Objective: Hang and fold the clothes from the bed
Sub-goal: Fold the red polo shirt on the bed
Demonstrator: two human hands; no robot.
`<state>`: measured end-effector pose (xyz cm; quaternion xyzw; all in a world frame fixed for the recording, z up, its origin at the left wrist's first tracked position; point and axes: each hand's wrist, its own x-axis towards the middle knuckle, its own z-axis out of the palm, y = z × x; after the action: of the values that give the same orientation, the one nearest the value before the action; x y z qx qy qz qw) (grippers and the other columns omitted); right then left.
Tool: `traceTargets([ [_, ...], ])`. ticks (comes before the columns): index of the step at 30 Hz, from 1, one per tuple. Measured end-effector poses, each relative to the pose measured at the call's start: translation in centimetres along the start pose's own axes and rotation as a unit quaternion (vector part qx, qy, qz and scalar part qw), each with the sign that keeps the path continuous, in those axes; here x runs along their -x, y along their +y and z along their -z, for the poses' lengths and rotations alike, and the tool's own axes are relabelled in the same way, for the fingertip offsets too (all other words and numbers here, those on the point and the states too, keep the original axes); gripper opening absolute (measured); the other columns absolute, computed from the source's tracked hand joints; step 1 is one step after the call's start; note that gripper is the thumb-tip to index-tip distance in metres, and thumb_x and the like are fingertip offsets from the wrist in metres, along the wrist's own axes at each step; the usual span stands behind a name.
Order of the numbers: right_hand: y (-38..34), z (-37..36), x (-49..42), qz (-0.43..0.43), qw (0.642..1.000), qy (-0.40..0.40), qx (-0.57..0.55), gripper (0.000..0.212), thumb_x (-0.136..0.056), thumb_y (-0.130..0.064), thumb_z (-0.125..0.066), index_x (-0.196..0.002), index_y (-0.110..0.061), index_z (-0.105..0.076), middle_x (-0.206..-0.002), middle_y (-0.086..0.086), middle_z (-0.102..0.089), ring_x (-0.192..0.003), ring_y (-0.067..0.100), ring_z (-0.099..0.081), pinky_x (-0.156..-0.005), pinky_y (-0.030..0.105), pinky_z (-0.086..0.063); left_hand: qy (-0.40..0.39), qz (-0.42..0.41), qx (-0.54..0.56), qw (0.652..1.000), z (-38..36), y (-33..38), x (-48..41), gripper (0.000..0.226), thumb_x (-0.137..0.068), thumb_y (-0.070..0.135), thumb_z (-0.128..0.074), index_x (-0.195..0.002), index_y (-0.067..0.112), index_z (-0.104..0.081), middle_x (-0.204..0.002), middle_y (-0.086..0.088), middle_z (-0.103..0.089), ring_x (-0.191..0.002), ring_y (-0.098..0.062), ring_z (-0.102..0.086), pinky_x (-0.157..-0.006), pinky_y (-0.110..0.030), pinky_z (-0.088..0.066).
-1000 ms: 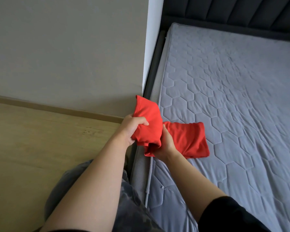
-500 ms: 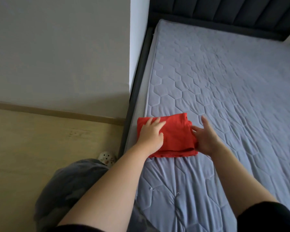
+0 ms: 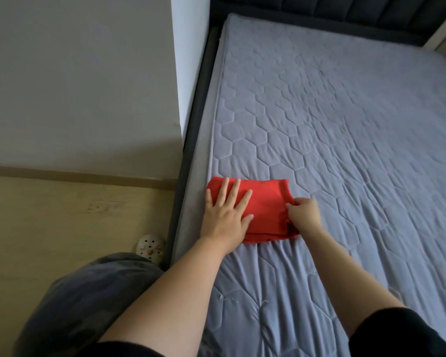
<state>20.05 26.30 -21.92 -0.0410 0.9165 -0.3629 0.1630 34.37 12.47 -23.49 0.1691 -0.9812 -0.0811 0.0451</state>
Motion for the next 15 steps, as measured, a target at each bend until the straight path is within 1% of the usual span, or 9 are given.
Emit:
traceTargets([
  [2, 1.0, -0.7, -0.1, -0.007, 1.0, -0.012, 0.028, 0.014, -0.09, -0.009, -0.057, -0.087, 0.001, -0.067, -0.048, -0.004, -0.054, -0.043, 0.006, -0.05, -0.038, 0.016, -0.037, -0.027, 0.0, -0.01, 1.0, -0.6, 0.4, -0.1, 0.063, -0.095, 0.056, -0.023, -0.151, 0.034, -0.005, -0.16, -0.002, 0.012, -0.144, -0.025, 0.021, -0.111, -0.059, 0.01],
  [4, 1.6, -1.1, -0.4, -0.025, 0.999, -0.028, 0.015, 0.02, -0.091, -0.018, -0.06, -0.093, 0.001, -0.066, -0.053, 0.0, -0.057, -0.048, 0.011, -0.053, -0.044, 0.02, -0.039, -0.064, 0.01, -0.013, 0.998, -1.4, 0.4, -0.3, 0.067, -0.094, 0.06, -0.024, -0.151, 0.035, -0.002, -0.16, -0.002, 0.013, -0.144, -0.025, 0.022, -0.11, -0.062, 0.009],
  [6, 1.4, -0.9, -0.7, -0.066, 0.992, -0.065, -0.084, 0.033, -0.087, -0.033, -0.066, -0.098, -0.002, -0.067, -0.071, 0.007, -0.066, -0.06, 0.017, -0.061, -0.053, 0.025, -0.046, -0.096, 0.017, -0.015, 0.995, -1.8, 0.2, -0.6, 0.07, -0.093, 0.063, -0.024, -0.151, 0.035, 0.002, -0.16, -0.003, 0.013, -0.144, -0.025, 0.021, -0.109, -0.063, 0.008],
  [8, 0.5, -0.3, -0.7, -0.127, 0.962, -0.164, -0.179, 0.04, -0.08, -0.041, -0.073, -0.101, -0.007, -0.066, -0.089, 0.01, -0.072, -0.075, 0.022, -0.069, -0.061, 0.029, -0.053, -0.118, 0.012, -0.013, 0.993, -2.0, -0.2, -0.8, 0.071, -0.093, 0.064, -0.024, -0.151, 0.035, 0.005, -0.16, -0.003, 0.013, -0.144, -0.025, 0.022, -0.109, -0.063, 0.009],
  [10, -0.6, 0.5, -0.4, -0.176, 0.931, -0.263, -0.181, 0.039, -0.077, -0.033, -0.076, -0.105, -0.008, -0.064, -0.092, 0.012, -0.073, -0.077, 0.025, -0.071, -0.063, 0.033, -0.057, -0.126, 0.005, 0.008, 0.992, -1.8, -0.8, -0.9, 0.071, -0.093, 0.064, -0.025, -0.151, 0.036, 0.005, -0.16, -0.001, 0.013, -0.144, -0.023, 0.022, -0.109, -0.061, 0.01],
  [12, -1.9, 0.9, -0.1, -0.197, 0.915, -0.307, -0.174, 0.028, -0.079, -0.02, -0.073, -0.102, -0.007, -0.064, -0.083, 0.012, -0.074, -0.067, 0.024, -0.071, -0.058, 0.033, -0.058, -0.11, 0.006, 0.067, 0.992, -1.3, -1.6, -0.9, 0.068, -0.094, 0.06, -0.029, -0.151, 0.037, -0.001, -0.16, 0.002, 0.008, -0.145, -0.019, 0.019, -0.111, -0.059, 0.009],
  [13, -2.8, 1.1, 0.0, -0.193, 0.915, -0.309, -0.176, 0.022, -0.08, -0.014, -0.07, -0.099, -0.007, -0.064, -0.077, 0.011, -0.073, -0.062, 0.023, -0.069, -0.056, 0.032, -0.057, -0.081, 0.015, 0.119, 0.989, -1.0, -2.0, -0.7, 0.065, -0.095, 0.056, -0.034, -0.151, 0.035, -0.008, -0.161, 0.003, 0.003, -0.146, -0.016, 0.014, -0.113, -0.055, 0.007],
  [14, -3.9, 1.4, 0.2, -0.174, 0.921, -0.299, -0.181, 0.019, -0.079, -0.008, -0.068, -0.098, -0.006, -0.065, -0.073, 0.011, -0.072, -0.058, 0.022, -0.068, -0.054, 0.03, -0.057, -0.031, 0.033, 0.186, 0.982, -0.5, -2.4, -0.5, 0.061, -0.097, 0.049, -0.038, -0.151, 0.032, -0.016, -0.161, 0.002, -0.003, -0.147, -0.015, 0.007, -0.115, -0.05, 0.003],
  [15, -4.9, 1.7, 0.4, -0.138, 0.931, -0.281, -0.188, 0.02, -0.077, -0.002, -0.068, -0.096, -0.006, -0.066, -0.069, 0.009, -0.072, -0.056, 0.021, -0.068, -0.052, 0.028, -0.055, 0.035, 0.062, 0.258, 0.964, 0.1, -2.7, -0.3, 0.057, -0.098, 0.04, -0.043, -0.15, 0.026, -0.024, -0.16, -0.001, -0.011, -0.147, -0.016, -0.002, -0.116, -0.042, -0.002],
])
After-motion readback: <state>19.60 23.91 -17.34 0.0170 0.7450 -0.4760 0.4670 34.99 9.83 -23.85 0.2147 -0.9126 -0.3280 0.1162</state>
